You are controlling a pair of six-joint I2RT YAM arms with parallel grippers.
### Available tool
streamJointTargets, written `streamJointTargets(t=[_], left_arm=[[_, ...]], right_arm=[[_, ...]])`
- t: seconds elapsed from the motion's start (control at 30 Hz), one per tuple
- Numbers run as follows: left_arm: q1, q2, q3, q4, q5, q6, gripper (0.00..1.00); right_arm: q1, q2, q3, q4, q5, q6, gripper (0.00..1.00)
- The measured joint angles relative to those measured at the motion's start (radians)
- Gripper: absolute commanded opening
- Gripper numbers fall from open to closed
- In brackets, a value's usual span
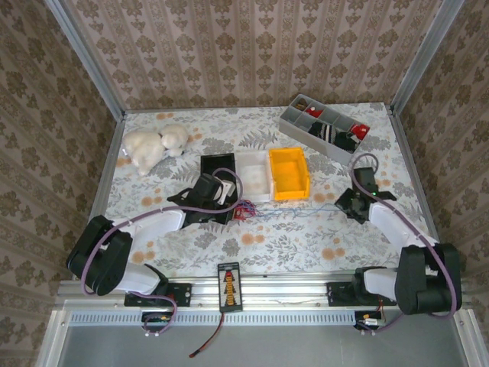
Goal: Untangle the cables
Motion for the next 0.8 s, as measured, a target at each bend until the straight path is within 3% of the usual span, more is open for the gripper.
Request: streamJointTargets(t=[0.27, 0.8], left_arm=[[-0.002, -0.021, -0.006, -0.052, -0.183, -0.068, 0.00], [0.018, 0.118, 0.103, -0.316, -0.515, -0.330, 0.00]], right_arm=[[-0.299, -0.085, -0.002, -0.063, 0.016, -0.004, 0.00], [-0.467, -0.126, 0.028, -0.146, 0.100, 0.026, 0.00]])
